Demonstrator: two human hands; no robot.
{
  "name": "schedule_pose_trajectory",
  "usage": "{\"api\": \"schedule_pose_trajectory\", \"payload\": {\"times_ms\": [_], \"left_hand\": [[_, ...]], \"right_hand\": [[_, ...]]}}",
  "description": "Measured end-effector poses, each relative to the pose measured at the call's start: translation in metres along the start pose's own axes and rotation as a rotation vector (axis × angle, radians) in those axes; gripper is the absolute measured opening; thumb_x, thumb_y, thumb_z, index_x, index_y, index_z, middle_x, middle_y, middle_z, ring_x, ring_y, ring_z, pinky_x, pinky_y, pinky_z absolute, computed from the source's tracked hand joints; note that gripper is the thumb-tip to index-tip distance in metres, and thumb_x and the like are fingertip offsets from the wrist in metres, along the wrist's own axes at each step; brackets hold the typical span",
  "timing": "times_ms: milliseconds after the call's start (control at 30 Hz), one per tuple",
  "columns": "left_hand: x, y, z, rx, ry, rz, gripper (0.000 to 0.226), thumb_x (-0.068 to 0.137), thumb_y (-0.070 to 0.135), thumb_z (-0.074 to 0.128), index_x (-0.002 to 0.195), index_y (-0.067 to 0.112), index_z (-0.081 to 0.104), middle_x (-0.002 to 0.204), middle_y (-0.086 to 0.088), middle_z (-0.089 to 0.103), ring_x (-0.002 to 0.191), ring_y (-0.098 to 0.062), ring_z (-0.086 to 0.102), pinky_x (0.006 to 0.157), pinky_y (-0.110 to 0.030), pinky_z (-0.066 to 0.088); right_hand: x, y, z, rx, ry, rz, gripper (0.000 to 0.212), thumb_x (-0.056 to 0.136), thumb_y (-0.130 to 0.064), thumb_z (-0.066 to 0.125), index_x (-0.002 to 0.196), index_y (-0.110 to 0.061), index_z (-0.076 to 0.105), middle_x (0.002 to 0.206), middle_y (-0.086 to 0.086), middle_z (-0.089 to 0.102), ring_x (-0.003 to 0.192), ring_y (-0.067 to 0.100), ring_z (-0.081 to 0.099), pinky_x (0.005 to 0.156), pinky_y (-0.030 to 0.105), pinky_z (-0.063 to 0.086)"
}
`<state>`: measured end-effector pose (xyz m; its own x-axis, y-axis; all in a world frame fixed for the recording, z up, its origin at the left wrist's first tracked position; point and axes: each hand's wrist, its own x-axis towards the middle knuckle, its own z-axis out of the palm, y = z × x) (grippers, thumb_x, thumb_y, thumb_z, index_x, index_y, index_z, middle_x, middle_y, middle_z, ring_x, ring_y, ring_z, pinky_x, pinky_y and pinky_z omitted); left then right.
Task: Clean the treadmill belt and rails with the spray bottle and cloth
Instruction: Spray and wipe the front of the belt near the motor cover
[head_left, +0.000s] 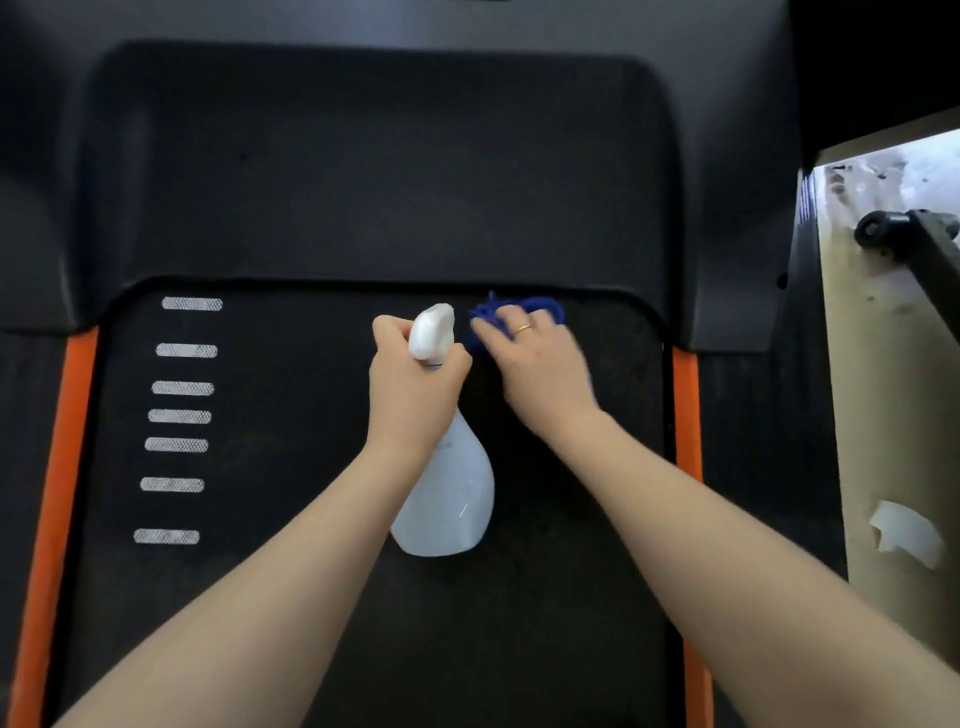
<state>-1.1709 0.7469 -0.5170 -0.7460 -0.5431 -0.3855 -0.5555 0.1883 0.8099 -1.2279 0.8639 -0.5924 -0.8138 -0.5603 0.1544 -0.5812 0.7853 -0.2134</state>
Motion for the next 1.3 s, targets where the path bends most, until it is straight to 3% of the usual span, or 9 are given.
{"api": "schedule_pose_trajectory", "payload": {"times_ms": [67, 167, 367, 633, 833, 967, 1067, 1167, 1300], "left_hand": [[-0.002, -0.001, -0.003, -0.009, -0.001, 0.007, 0.025, 0.086, 0.012, 0.060, 0.096, 0.013, 0.037, 0.082, 0.009, 0.045, 0.069, -0.004, 0.046, 0.049, -0.004, 0.036], [-0.005, -0.002, -0.011, -0.021, 0.023, 0.019, 0.025, 0.086, 0.011, 0.060, 0.095, 0.013, 0.037, 0.082, 0.009, 0.045, 0.069, -0.004, 0.046, 0.050, -0.004, 0.036], [-0.011, -0.006, -0.031, -0.028, 0.099, 0.034, 0.026, 0.084, 0.008, 0.061, 0.097, 0.010, 0.038, 0.079, 0.009, 0.046, 0.065, -0.003, 0.046, 0.051, -0.006, 0.038], [-0.010, -0.010, -0.031, -0.027, -0.020, 0.069, 0.025, 0.086, 0.011, 0.062, 0.096, 0.015, 0.039, 0.084, 0.009, 0.048, 0.071, -0.005, 0.049, 0.053, -0.005, 0.039], [-0.015, -0.010, -0.032, -0.001, -0.040, 0.108, 0.028, 0.085, 0.012, 0.065, 0.099, 0.016, 0.041, 0.086, 0.010, 0.049, 0.075, -0.005, 0.051, 0.055, -0.005, 0.040], [-0.017, -0.009, -0.029, 0.003, -0.077, 0.122, 0.027, 0.085, 0.010, 0.064, 0.094, 0.018, 0.040, 0.085, 0.010, 0.048, 0.073, -0.005, 0.050, 0.055, -0.005, 0.040], [-0.019, -0.006, -0.025, 0.033, -0.125, 0.167, 0.027, 0.085, 0.009, 0.064, 0.095, 0.016, 0.040, 0.084, 0.008, 0.049, 0.072, -0.006, 0.050, 0.054, -0.006, 0.040], [-0.023, -0.005, -0.021, 0.058, -0.158, 0.212, 0.026, 0.084, 0.008, 0.064, 0.095, 0.015, 0.041, 0.084, 0.008, 0.050, 0.071, -0.006, 0.051, 0.056, -0.008, 0.041], [-0.028, -0.006, -0.023, 0.065, -0.145, 0.217, 0.028, 0.084, 0.009, 0.065, 0.095, 0.016, 0.041, 0.083, 0.009, 0.050, 0.070, -0.005, 0.051, 0.054, -0.007, 0.040]], "right_hand": [[-0.005, 0.025, -0.004, -0.052, 0.056, 0.186, 0.047, 0.070, -0.011, 0.036, 0.103, -0.012, 0.069, 0.098, 0.015, 0.066, 0.070, 0.036, 0.059, 0.053, 0.033, 0.046], [-0.006, 0.008, 0.002, -0.042, 0.135, 0.472, 0.045, 0.068, -0.006, 0.042, 0.104, -0.009, 0.068, 0.101, 0.016, 0.064, 0.072, 0.037, 0.057, 0.058, 0.036, 0.048], [0.011, -0.054, 0.016, 0.038, -0.012, 0.027, 0.046, 0.071, -0.017, 0.037, 0.102, -0.018, 0.071, 0.097, 0.008, 0.068, 0.071, 0.030, 0.060, 0.055, 0.029, 0.045], [-0.003, -0.014, -0.001, 0.002, 0.064, 0.572, 0.051, 0.068, 0.004, 0.061, 0.117, -0.008, 0.063, 0.117, 0.017, 0.060, 0.097, 0.042, 0.054, 0.075, 0.045, 0.046], [0.001, -0.020, 0.004, 0.001, -0.027, 0.085, 0.051, 0.062, 0.002, 0.068, 0.112, -0.010, 0.067, 0.107, 0.015, 0.066, 0.088, 0.037, 0.061, 0.067, 0.040, 0.051], [-0.024, 0.050, -0.016, -0.109, -0.021, 0.157, 0.052, 0.070, -0.006, 0.040, 0.117, -0.009, 0.063, 0.112, 0.017, 0.064, 0.089, 0.037, 0.061, 0.076, 0.040, 0.051], [-0.043, 0.058, -0.020, -0.156, -0.102, 0.340, 0.057, 0.077, 0.006, 0.051, 0.133, -0.003, 0.049, 0.132, 0.024, 0.051, 0.114, 0.041, 0.051, 0.098, 0.047, 0.040], [-0.029, 0.027, -0.008, -0.042, -0.078, 0.452, 0.060, 0.073, 0.006, 0.059, 0.131, 0.000, 0.049, 0.132, 0.026, 0.050, 0.116, 0.044, 0.049, 0.098, 0.049, 0.038], [-0.038, 0.002, -0.003, 0.072, -0.129, 0.138, 0.062, 0.064, 0.009, 0.067, 0.124, -0.003, 0.058, 0.126, 0.024, 0.056, 0.111, 0.045, 0.055, 0.091, 0.053, 0.047]]}}
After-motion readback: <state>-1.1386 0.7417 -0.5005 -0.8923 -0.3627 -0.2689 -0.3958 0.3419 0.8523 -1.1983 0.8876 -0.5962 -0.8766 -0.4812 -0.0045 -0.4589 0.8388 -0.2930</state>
